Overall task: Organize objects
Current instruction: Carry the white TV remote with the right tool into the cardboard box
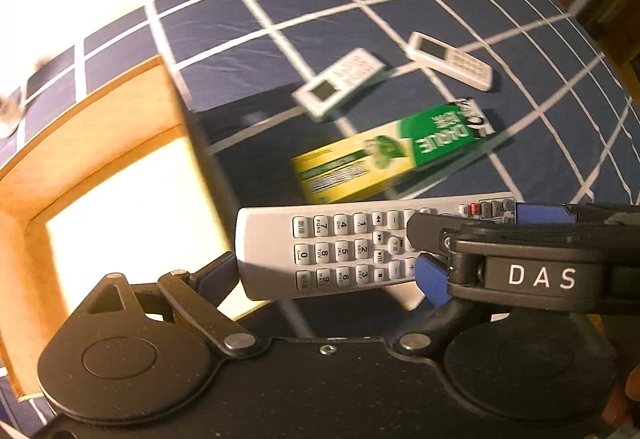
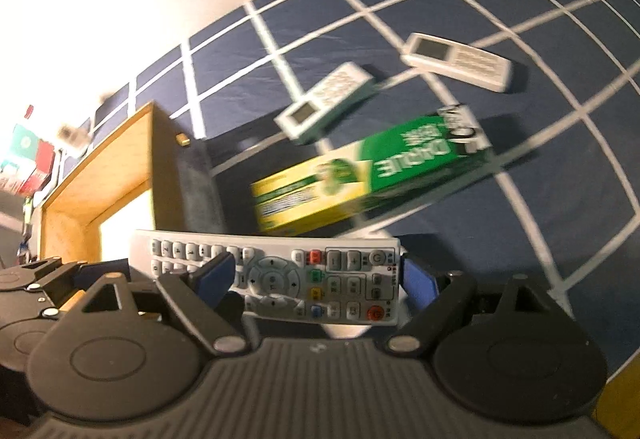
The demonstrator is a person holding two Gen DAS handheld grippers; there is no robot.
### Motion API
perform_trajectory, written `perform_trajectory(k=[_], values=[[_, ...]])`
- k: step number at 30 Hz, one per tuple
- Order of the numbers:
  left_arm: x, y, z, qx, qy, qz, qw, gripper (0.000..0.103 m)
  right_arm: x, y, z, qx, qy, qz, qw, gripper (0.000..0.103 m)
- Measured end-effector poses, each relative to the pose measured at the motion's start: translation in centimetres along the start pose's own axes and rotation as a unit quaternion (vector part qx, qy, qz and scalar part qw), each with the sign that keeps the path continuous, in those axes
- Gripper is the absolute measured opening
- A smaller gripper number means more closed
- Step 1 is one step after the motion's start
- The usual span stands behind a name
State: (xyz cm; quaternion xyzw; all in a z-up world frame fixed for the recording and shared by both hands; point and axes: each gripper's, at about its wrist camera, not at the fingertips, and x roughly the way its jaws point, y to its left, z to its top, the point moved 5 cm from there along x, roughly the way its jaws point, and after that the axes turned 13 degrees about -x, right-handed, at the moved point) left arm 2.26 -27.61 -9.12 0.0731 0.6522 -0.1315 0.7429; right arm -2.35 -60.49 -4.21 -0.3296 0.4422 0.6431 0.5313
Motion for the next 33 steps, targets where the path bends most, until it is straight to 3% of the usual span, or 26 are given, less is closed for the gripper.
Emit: perform_trajectory(k=[6,7,15,33], values=[[-1.8,5.0,-1.2,-0.030,-0.016,0.005,0.9994,0.093,0.4,5.2,0.5,-0.039,-0.001,0.012,0.999,0.088],[-2.1,5.8,-1.4,-0.035,-0.019,0.007,0.9992,0.093,-0.2,6.8,0.5,-0.130,0.023,0.030,0.991,0.088],[-3.5,11.9,-2.6,-0.078,-0.034,0.014,0.9963,0.093,0.9,13.3,-0.1,-0.185,0.029,0.047,0.981,0.088],[-3.6,21.0,-0.1,-0.141,-0.049,0.026,0.9885,0.093,4.9,24.2,0.8,-0.285,0.047,0.071,0.955,0.088]])
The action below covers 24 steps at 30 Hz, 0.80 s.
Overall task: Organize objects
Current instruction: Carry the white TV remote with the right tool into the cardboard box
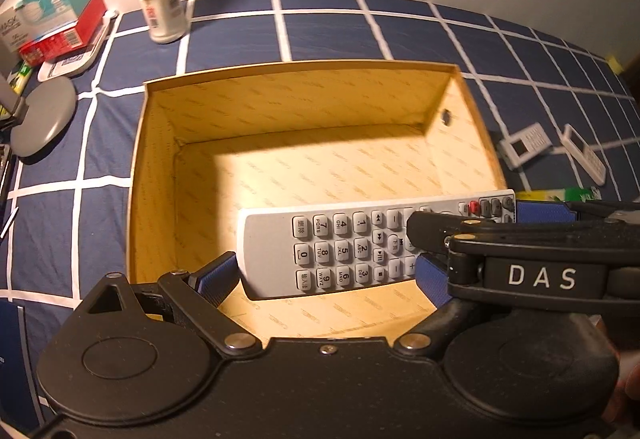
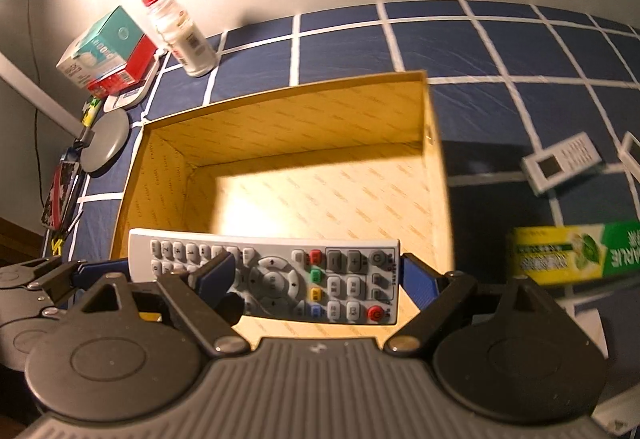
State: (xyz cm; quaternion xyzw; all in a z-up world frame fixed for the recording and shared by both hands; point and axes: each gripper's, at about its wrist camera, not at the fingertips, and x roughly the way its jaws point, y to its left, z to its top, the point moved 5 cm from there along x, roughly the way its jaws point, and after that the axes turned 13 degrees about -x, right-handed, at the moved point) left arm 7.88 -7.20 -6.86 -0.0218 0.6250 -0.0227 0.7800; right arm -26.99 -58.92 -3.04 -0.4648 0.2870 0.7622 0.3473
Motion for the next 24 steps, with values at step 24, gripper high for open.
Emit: perform_trajectory(k=[24], values=[[7.7,3.7,1.3,-0.005,0.106,0.025,0.9941,0.093,9.1,1.8,0.7,-0.117,0.126,0.012,0.985,0.088]])
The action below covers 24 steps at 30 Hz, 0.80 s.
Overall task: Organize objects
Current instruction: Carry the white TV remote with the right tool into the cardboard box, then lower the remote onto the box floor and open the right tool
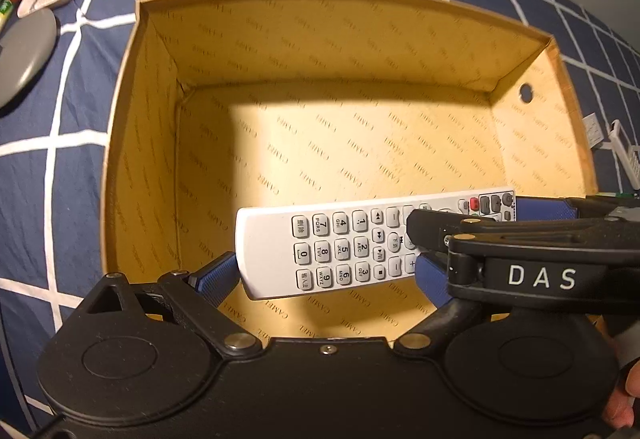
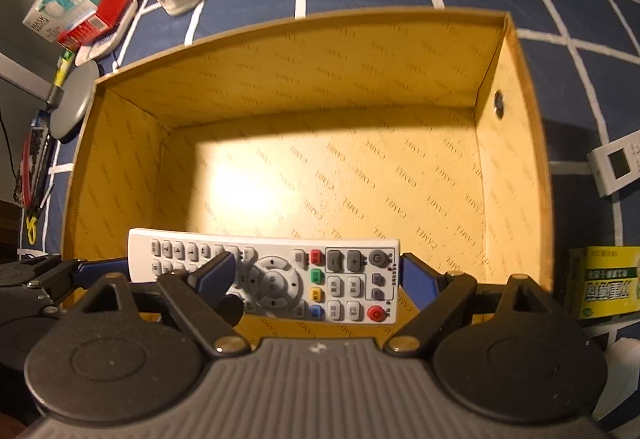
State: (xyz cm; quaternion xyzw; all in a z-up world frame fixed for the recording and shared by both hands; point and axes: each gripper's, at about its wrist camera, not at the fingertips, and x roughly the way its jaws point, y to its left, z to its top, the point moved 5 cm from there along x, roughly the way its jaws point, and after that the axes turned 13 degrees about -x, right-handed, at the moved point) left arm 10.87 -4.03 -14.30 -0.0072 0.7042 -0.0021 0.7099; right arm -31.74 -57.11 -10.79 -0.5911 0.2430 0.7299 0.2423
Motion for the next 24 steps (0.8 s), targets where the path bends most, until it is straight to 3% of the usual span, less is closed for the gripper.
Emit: perform_trajectory(k=[24], values=[[3.7,1.6,-4.2,-0.049,0.111,0.027,0.9923,0.093,3.4,0.6,-5.5,0.014,0.118,0.020,0.993,0.088]])
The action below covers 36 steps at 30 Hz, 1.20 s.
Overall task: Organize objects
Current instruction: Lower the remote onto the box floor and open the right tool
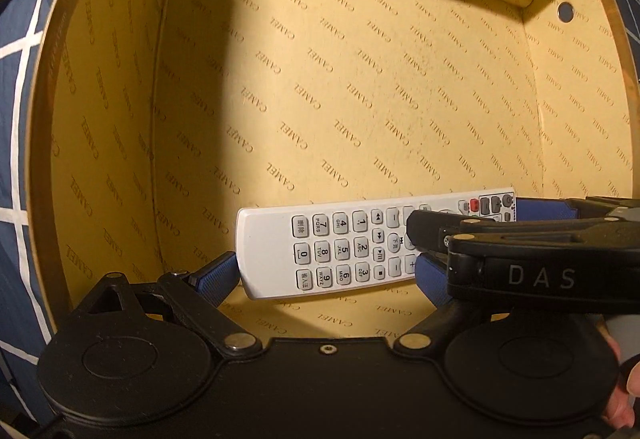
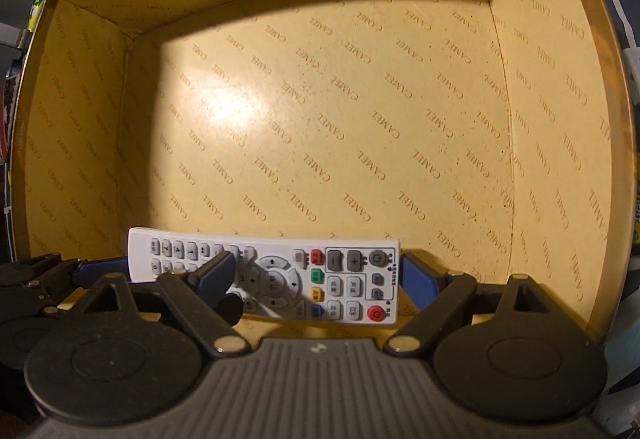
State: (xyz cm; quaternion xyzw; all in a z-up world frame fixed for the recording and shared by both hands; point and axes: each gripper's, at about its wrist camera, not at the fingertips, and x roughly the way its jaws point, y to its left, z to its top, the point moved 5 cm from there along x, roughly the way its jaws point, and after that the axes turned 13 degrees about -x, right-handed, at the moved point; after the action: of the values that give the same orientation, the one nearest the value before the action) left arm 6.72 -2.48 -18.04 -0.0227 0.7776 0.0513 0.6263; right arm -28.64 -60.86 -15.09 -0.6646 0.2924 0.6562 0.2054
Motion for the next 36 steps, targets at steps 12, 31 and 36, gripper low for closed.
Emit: perform_trajectory(k=[12,31,36], values=[[1.3,0.2,-0.5,0.005,0.016,0.005,0.9999,0.093,1.2,0.4,-0.6,-0.010,0.031,-0.009,0.999,0.088],[-1.0,0.5,-0.4,0.032,-0.024,0.009,0.9992,0.095,-0.1,0.8,0.0,-0.053,0.019,-0.014,0.998,0.088],[-3.3,0.5,-1.2,0.040,-0.057,0.007,0.9975,0.097,-2.8,0.9,-0.1,-0.076,-0.016,-0.014,0.997,0.089]])
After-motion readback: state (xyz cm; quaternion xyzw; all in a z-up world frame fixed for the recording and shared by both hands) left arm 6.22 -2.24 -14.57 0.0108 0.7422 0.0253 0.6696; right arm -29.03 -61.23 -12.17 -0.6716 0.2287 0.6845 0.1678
